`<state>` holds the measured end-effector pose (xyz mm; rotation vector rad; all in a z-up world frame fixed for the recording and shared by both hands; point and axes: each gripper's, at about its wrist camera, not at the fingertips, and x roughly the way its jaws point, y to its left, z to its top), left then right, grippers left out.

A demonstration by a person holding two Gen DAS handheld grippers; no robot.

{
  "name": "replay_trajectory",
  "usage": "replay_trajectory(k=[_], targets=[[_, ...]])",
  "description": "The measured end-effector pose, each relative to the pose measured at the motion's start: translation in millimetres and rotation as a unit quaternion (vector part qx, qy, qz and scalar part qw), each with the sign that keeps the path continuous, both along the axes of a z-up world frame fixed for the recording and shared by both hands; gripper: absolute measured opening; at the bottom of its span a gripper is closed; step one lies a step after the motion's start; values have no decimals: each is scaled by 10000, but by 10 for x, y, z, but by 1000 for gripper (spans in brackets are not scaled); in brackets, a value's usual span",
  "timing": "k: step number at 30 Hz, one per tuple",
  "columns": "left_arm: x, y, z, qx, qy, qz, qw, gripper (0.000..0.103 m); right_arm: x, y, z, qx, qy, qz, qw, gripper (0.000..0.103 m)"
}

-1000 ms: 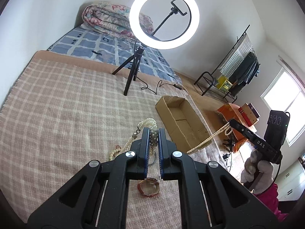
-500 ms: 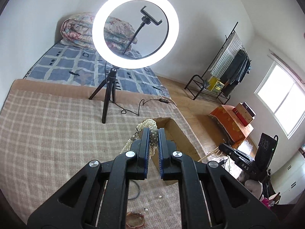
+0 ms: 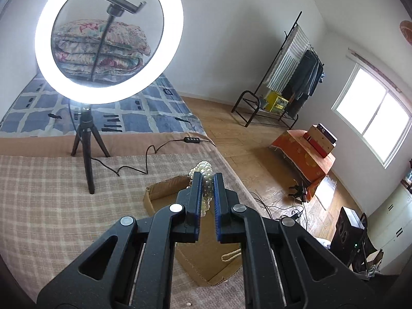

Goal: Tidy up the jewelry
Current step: 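Lift the pearl necklace with the left gripper and carry it into the cardboard box, then open the left gripper to release the necklace in the box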

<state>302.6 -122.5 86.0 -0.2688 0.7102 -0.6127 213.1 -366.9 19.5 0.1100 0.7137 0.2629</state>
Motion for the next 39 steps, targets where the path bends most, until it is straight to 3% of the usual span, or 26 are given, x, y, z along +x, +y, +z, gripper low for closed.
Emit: replay_trajectory(k=[10,19,21,22,23,24,25,26,33,39], targets=[[432,-551,-522,369,522,-65,9979,6,156,33,-282,-250,432,-44,9987,4],[642,-643,-817,564,750,-6,9956,6,189,-4,-388,-332,626,-36,9975,9],[643,-649,-801,573,717,-30,9958,7,166,2,-373,-359,585,-26,9976,27],[647,-650,-791,619,724,-44,9954,16,156,9,-364,-380,566,-16,9977,30],[642,-654,-776,659,728,-48,9952,38,147,17,-356,-398,551,-9,9977,37],[625,-646,-756,660,674,-44,9955,47,143,27,-350,-433,539,-34,9976,45],[595,-629,-729,670,577,-19,9961,54,132,34,-338,-468,503,-72,9976,67],[576,-621,-703,711,512,-6,9962,55,115,44,-322,-493,434,-93,9978,83],[427,-463,-559,962,394,-8,9946,58,15,137,-210,-746,148,-204,9969,103],[217,-169,-321,1194,14,116,9928,65,-53,243,-169,-1075,5,-219,9940,103]])
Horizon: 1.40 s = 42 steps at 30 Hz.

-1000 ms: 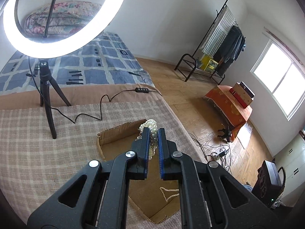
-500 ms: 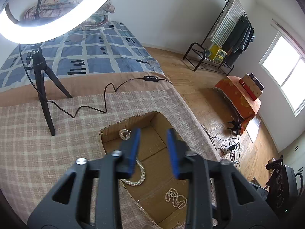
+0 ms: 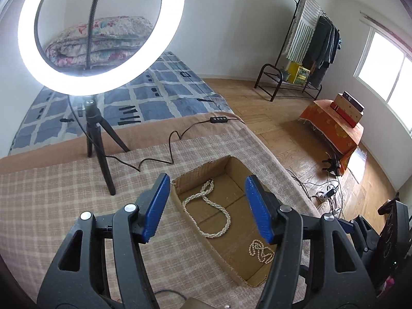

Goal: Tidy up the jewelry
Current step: 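Open the left gripper to release the necklace in the box, then move the left tool to the jade bead bracelet while the right tool approaches the dark bangle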

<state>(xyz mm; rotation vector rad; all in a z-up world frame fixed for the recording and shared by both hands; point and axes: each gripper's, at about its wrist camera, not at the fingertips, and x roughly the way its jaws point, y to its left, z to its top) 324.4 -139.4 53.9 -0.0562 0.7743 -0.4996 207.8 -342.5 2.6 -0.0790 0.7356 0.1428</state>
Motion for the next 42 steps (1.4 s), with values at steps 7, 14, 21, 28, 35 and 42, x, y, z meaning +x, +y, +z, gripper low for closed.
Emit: replay_trajectory(k=[7,14,21,28,35,42], targets=[[-215,494,126,28,-119,301,9995,68,-91,169,58,-82,-205,167,9996,103],[-500,958,114,248,-159,593,9978,68,-135,417,96,-218,-285,635,9973,103],[-796,1490,-89,81,97,989,9950,68,-172,659,95,-212,-206,951,9950,103],[-1100,1896,-497,-300,566,1258,9900,68,-142,837,75,191,32,1106,9937,102],[-1271,2047,-1031,-520,1230,1235,9833,55,-59,1046,-60,448,440,1384,9884,84],[-1330,2158,-1439,-757,1816,1277,9721,48,54,1274,-317,525,984,1640,9801,62]])
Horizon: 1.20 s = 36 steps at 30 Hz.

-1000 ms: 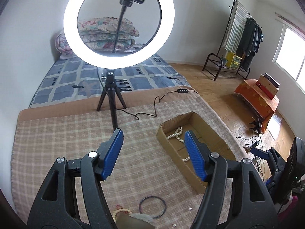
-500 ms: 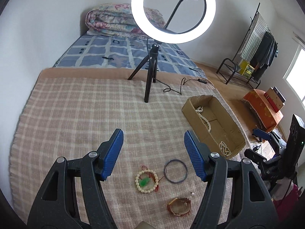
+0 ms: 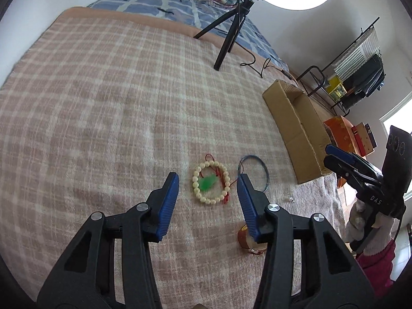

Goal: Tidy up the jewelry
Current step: 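Move the left tool to the jade bead bracelet while the right tool approaches the dark bangle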

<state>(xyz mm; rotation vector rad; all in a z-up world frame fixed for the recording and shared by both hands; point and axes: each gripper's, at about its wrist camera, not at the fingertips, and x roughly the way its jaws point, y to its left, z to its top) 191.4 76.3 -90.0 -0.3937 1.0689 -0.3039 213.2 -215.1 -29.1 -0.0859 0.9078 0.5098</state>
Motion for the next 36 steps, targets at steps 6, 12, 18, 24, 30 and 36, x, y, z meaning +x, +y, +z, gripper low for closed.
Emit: replay_trajectory(k=[6,12,18,24,30,36], targets=[[4,2,-214,-178,333,-11,9993,40,124,106,-262,-28,474,54,9989,48],[30,-99,-432,-210,654,-101,9976,34,231,164,-496,-155,792,0,9967,42],[92,-161,-520,-196,757,-86,9969,33,268,222,-571,-274,850,62,9960,42],[152,-201,-610,-104,862,-53,9962,33,310,233,-615,-343,881,25,9955,42],[208,-234,-657,31,938,16,9956,29,351,256,-640,-395,887,11,9953,39],[253,-360,-693,481,924,20,9946,20,390,304,-693,-498,894,22,9947,39]])
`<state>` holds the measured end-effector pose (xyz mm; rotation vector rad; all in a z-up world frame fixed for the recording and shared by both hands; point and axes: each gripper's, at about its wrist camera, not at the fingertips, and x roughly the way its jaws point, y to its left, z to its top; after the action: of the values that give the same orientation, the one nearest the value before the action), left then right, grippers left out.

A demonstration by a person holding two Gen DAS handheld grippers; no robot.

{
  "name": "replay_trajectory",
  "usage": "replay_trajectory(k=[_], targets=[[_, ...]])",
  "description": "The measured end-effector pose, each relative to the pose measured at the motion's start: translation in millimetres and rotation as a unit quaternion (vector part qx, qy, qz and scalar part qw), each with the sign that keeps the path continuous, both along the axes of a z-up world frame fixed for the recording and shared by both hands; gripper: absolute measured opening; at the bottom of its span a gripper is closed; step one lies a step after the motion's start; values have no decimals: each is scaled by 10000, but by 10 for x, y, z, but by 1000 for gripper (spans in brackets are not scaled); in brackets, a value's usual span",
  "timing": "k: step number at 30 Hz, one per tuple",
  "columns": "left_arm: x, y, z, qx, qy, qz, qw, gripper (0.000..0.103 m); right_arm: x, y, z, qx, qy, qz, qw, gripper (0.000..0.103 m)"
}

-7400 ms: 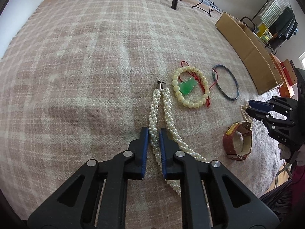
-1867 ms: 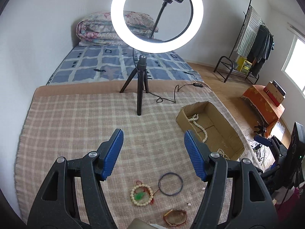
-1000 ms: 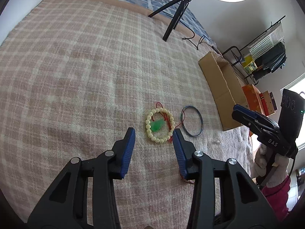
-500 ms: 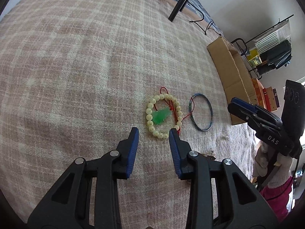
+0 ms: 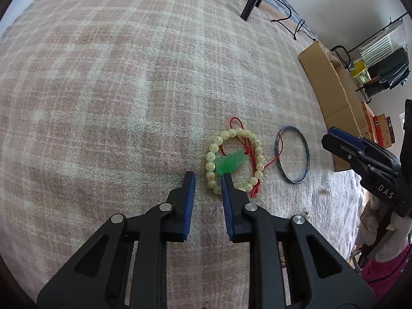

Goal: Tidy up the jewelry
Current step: 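Move the left tool to the jade bead bracelet while the right tool approaches the dark bangle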

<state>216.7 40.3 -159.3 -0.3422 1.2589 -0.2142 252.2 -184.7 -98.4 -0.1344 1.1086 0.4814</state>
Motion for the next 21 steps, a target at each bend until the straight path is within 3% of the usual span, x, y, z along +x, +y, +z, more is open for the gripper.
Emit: replay_trajectory(k=[9,12,14,21], targets=[[28,-229,-16,620,-319,-197,9974,19,94,109,-126,-129,95,22,9999,38],[29,-276,-21,775,-459,-286,9955,12,117,157,-193,-275,132,33,9995,35],[32,-268,-21,775,-483,-264,9955,6,123,172,-234,-376,137,43,9992,35],[40,-200,-11,577,-489,-175,9970,5,159,160,-375,-447,295,68,9985,35]])
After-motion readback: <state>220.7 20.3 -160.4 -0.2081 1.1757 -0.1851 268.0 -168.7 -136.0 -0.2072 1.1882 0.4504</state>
